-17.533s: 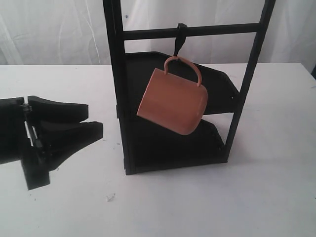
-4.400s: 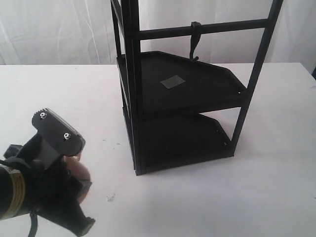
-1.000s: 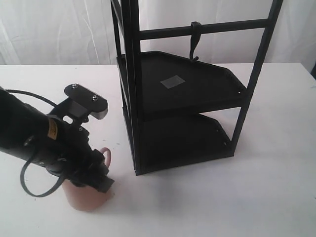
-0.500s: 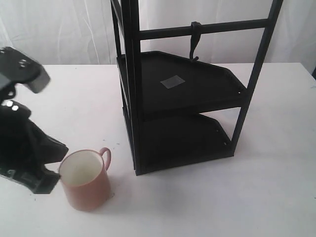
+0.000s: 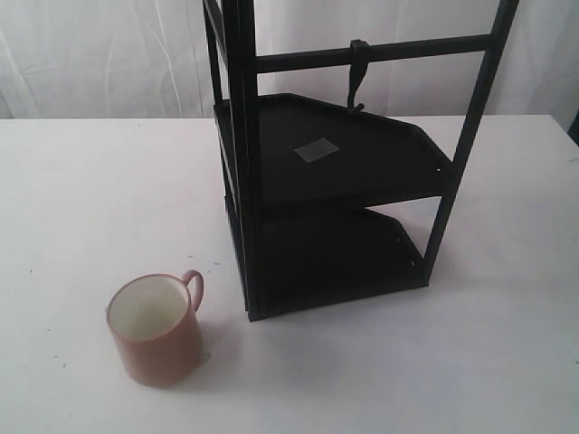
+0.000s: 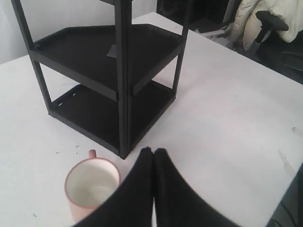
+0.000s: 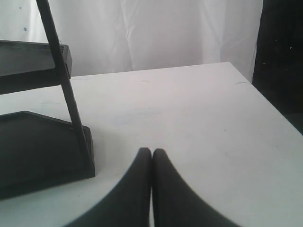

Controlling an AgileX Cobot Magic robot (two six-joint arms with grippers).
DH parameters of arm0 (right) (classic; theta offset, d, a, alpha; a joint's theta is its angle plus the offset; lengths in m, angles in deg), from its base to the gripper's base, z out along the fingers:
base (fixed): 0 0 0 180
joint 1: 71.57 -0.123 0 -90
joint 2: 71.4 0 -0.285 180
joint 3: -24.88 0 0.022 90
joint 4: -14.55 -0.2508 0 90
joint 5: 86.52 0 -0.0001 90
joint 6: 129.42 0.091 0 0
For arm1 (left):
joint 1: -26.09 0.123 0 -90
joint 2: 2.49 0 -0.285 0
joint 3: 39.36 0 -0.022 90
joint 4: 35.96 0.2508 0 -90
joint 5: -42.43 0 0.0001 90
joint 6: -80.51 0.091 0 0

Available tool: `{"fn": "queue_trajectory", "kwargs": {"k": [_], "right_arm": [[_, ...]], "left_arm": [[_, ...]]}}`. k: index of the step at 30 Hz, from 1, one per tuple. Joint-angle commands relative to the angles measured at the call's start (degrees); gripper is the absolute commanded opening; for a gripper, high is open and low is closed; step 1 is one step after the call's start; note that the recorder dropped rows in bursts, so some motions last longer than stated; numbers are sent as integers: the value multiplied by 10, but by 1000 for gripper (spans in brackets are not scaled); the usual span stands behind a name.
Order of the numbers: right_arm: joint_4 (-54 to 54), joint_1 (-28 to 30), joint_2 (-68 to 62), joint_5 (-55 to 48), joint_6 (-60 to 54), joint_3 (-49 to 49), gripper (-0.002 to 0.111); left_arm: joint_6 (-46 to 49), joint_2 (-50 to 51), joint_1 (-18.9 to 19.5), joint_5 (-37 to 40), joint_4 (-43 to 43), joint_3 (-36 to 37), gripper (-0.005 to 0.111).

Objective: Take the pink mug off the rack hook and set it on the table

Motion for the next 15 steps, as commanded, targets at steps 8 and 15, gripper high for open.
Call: {"fn": "queue_trajectory", "kwargs": {"k": [8, 15], "right_arm": [[4, 2, 4, 6, -1, 3, 0], [4, 2, 4, 6, -1, 3, 0]], "left_arm": [[103, -121, 114, -243, -86, 276, 0], [104, -234, 215, -237, -63, 389, 0]]}}
